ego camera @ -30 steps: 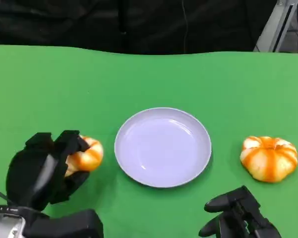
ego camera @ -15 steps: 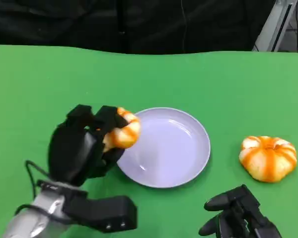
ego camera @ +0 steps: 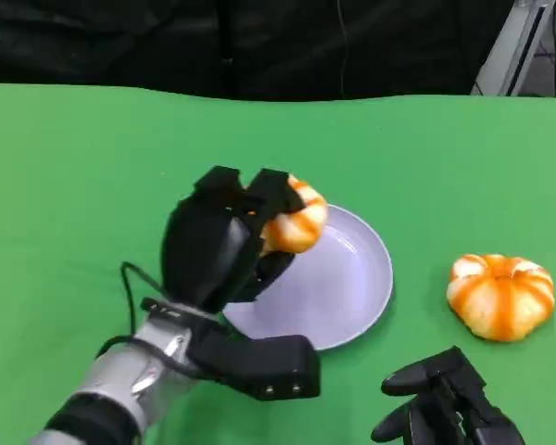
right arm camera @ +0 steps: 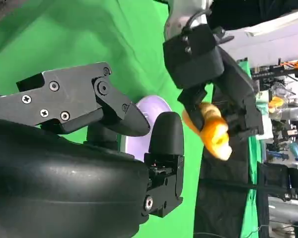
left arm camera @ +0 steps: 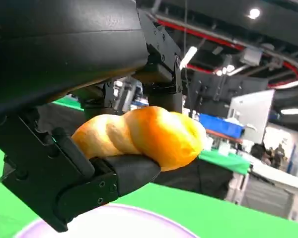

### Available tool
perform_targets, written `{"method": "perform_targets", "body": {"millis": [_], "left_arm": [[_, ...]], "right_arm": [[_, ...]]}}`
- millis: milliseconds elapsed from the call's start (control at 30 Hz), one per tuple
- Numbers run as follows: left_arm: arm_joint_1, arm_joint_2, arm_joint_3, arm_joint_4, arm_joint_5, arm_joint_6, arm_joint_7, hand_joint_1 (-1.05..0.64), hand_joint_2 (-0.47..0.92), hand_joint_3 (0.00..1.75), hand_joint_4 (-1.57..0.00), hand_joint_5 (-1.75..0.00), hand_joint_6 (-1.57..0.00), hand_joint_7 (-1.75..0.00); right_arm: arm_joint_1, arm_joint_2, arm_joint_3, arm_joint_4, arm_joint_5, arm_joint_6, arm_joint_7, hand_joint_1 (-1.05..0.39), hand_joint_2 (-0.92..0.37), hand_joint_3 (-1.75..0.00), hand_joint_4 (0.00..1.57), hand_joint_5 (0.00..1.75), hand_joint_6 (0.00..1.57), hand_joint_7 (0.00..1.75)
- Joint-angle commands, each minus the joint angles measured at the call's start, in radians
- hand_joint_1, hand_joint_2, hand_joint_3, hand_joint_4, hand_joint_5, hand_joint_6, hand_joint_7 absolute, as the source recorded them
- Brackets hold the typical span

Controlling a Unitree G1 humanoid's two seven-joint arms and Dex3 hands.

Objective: Grasp the bread from the table and place it into the plate.

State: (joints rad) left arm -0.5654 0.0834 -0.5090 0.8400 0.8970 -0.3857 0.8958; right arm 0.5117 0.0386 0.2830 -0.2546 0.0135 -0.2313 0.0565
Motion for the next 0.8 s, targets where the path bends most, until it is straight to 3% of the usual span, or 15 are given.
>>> {"method": "perform_targets", "body": {"millis": [33, 133, 167, 233, 267, 333, 367, 400, 467, 533, 800], "left_arm": [[-0.06, -0.027, -0.023, 0.062, -0.017, 0.013, -0.041, -0.23, 0.36, 1.39, -0.9, -1.75, -0.71, -1.75], [-0.074, -0.051, -0.017, 0.083, -0.056, 0.026, -0.133, -0.23, 0.41, 1.3, -0.82, -1.75, -0.68, -1.67], [-0.078, -0.055, -0.018, 0.083, -0.07, 0.037, -0.184, -0.23, 0.47, 1.18, -0.68, -1.65, -0.59, -1.44], [-0.085, -0.062, -0.024, 0.076, -0.084, 0.075, -0.277, -0.25, 0.62, 0.85, -0.54, -1.26, -0.53, -0.93], [-0.086, -0.063, -0.027, 0.069, -0.085, 0.095, -0.309, -0.29, 0.73, 0.64, -0.36, -1.04, -0.41, -0.65], [-0.084, -0.064, -0.035, 0.047, -0.082, 0.139, -0.364, -0.32, 0.83, 0.44, -0.27, -0.91, -0.38, -0.47], [-0.081, -0.063, -0.04, 0.033, -0.08, 0.161, -0.39, -0.46, 0.88, 0.35, -0.11, -0.71, -0.21, -0.35], [-0.078, -0.06, -0.048, 0.015, -0.076, 0.197, -0.44, -0.51, 0.9, 0.32, -0.06, -0.63, -0.16, -0.31], [-0.074, -0.05, -0.064, -0.02, -0.069, 0.255, -0.535, -0.69, 0.92, 0.37, -0.01, -0.28, -0.03, -0.2], [-0.068, -0.041, -0.077, -0.059, -0.069, 0.319, -0.638, -0.81, 0.92, 0.43, 0.0, -0.07, -0.01, -0.07], [-0.029, 0.015, -0.094, -0.181, -0.085, 0.384, -0.8, -0.96, 0.92, 0.56, 0.0, 0.0, 0.0, 0.0]], "right_arm": [[0.005, -0.001, -0.003, -0.003, 0.0, 0.003, -0.006, -0.26, -0.92, -0.97, 0.19, 1.75, 0.09, 1.75], [0.004, -0.002, -0.001, -0.003, -0.005, 0.006, -0.008, -0.27, -0.92, -0.97, 0.19, 1.75, 0.09, 1.75], [0.004, -0.003, -0.001, -0.002, -0.004, 0.004, -0.007, -0.27, -0.92, -0.97, 0.19, 1.75, 0.09, 1.75], [0.003, -0.004, -0.002, 0.001, -0.002, -0.003, -0.005, -0.27, -0.92, -0.97, 0.19, 1.75, 0.09, 1.75], [0.002, -0.004, -0.002, 0.003, -0.001, -0.006, -0.004, -0.27, -0.92, -0.97, 0.19, 1.75, 0.09, 1.75], [0.002, -0.005, -0.002, 0.004, -0.001, -0.011, -0.002, -0.26, -0.92, -0.97, 0.19, 1.75, 0.09, 1.75], [0.002, -0.006, -0.002, 0.005, -0.002, -0.012, -0.001, -0.26, -0.92, -0.98, 0.2, 1.75, 0.09, 1.75], [0.002, -0.007, -0.002, 0.005, -0.004, -0.014, -0.002, -0.26, -0.92, -0.99, 0.2, 1.75, 0.09, 1.75], [0.003, -0.007, -0.003, 0.003, -0.005, -0.011, -0.004, -0.26, -0.92, -0.98, 0.2, 1.75, 0.1, 1.75], [0.007, -0.005, -0.002, -0.005, -0.007, -0.001, -0.008, -0.27, -0.92, -0.98, 0.2, 1.75, 0.1, 1.75], [0.002, -0.011, -0.005, 0.0, -0.004, -0.009, 0.0, -0.25, -0.92, -1.01, 0.21, 1.75, 0.1, 1.75]]}}
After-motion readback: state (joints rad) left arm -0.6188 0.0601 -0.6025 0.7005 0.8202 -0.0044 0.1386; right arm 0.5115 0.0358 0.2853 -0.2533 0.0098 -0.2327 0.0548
